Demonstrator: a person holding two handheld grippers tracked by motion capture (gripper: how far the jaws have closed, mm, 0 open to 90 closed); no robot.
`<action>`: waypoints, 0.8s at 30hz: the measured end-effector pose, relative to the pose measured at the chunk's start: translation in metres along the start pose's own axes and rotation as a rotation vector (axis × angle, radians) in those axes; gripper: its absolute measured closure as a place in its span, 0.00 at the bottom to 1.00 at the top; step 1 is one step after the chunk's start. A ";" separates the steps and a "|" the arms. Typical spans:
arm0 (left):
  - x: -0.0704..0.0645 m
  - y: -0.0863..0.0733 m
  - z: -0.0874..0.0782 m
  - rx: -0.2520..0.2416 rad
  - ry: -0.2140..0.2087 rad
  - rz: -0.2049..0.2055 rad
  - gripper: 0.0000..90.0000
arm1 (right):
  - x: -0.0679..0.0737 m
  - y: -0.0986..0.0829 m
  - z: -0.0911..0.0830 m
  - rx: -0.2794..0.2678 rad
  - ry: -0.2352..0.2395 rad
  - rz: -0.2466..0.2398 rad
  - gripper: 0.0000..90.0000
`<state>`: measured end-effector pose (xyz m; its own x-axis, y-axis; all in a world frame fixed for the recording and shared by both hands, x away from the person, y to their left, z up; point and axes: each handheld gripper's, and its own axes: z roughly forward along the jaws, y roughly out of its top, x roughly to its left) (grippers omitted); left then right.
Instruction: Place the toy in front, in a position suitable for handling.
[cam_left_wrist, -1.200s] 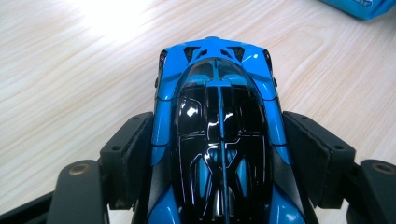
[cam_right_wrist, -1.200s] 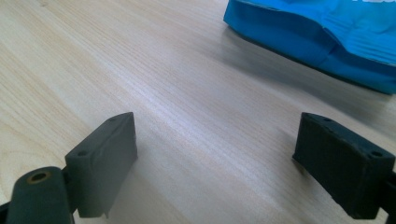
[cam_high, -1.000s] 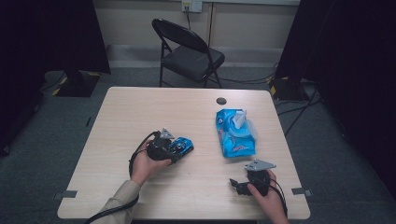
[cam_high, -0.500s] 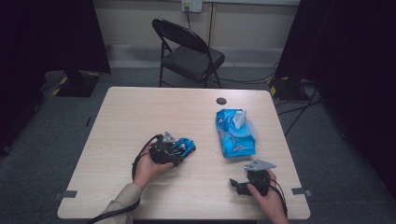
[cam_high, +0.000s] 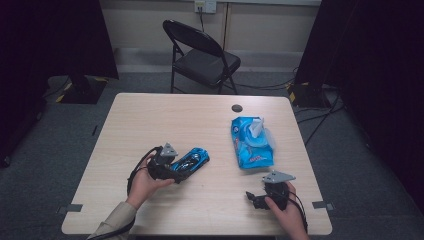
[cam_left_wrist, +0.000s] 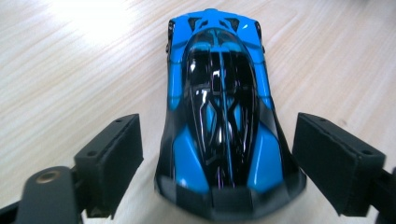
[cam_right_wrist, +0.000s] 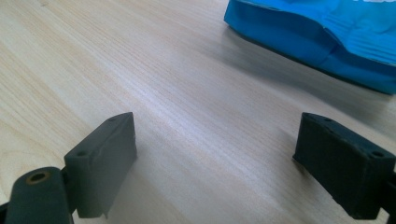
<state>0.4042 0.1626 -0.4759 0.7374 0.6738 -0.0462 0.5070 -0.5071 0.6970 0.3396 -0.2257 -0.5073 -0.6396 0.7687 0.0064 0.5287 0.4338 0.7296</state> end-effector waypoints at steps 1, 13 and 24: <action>-0.001 -0.001 -0.001 -0.004 -0.003 -0.003 0.18 | 0.000 0.000 0.000 0.000 0.000 0.000 0.13; -0.009 -0.016 0.013 0.013 0.014 0.003 0.19 | 0.000 0.000 0.000 0.000 0.000 -0.001 0.13; -0.007 -0.023 0.014 -0.014 0.013 0.026 0.26 | 0.000 0.000 0.000 0.000 0.000 0.000 0.13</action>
<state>0.3938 0.1624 -0.5011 0.7442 0.6677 -0.0190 0.4819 -0.5170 0.7075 0.3396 -0.2257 -0.5073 -0.6397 0.7686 0.0060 0.5284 0.4342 0.7296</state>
